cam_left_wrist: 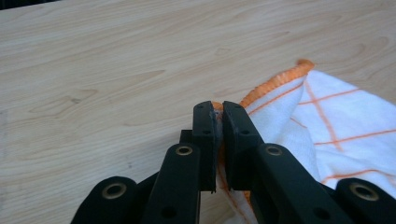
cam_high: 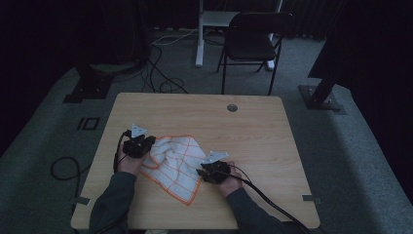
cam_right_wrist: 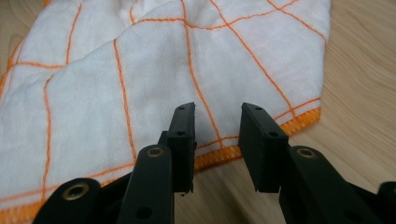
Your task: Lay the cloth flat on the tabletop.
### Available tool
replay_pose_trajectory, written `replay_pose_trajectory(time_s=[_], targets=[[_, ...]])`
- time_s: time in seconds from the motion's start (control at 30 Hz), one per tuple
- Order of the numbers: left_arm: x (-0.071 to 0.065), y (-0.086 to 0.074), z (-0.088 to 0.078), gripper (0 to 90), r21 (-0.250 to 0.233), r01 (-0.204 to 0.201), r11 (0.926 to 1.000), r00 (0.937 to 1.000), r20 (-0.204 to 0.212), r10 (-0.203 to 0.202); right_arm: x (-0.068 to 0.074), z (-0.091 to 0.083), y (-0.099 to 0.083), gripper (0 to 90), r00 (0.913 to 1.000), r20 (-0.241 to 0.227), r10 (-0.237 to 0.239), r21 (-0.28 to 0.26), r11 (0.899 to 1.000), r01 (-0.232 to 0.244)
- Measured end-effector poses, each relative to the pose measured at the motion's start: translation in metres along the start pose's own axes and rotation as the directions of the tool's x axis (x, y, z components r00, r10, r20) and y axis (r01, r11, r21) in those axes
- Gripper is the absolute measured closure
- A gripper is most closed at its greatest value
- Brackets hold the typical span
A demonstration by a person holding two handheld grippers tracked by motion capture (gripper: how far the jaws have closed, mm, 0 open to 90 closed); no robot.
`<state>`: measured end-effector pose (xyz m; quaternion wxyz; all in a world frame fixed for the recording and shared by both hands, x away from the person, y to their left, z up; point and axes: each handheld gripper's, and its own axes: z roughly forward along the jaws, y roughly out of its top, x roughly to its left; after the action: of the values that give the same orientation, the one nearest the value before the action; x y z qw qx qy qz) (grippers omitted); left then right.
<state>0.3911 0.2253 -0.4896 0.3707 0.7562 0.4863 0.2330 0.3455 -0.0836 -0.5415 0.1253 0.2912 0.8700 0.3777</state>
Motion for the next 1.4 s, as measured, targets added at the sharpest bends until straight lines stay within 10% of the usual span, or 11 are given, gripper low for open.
replay_pose_trajectory(time_s=[0.9, 1.4], targets=[[0.027, 0.015, 0.035, 81.2, 0.053, 0.041, 0.9978, 0.9983, -0.044, -0.038, -0.022, -0.024, -0.019, 64.0, 0.9986, 0.036, 0.039, 0.033, 0.999, -0.041], [-0.001, 0.023, -0.004, 72.4, -0.041, -0.009, 0.9991, 0.9993, 0.036, 0.01, -0.034, -0.03, -0.012, 63.7, 0.9921, 0.098, 0.078, -0.022, 0.997, -0.076]])
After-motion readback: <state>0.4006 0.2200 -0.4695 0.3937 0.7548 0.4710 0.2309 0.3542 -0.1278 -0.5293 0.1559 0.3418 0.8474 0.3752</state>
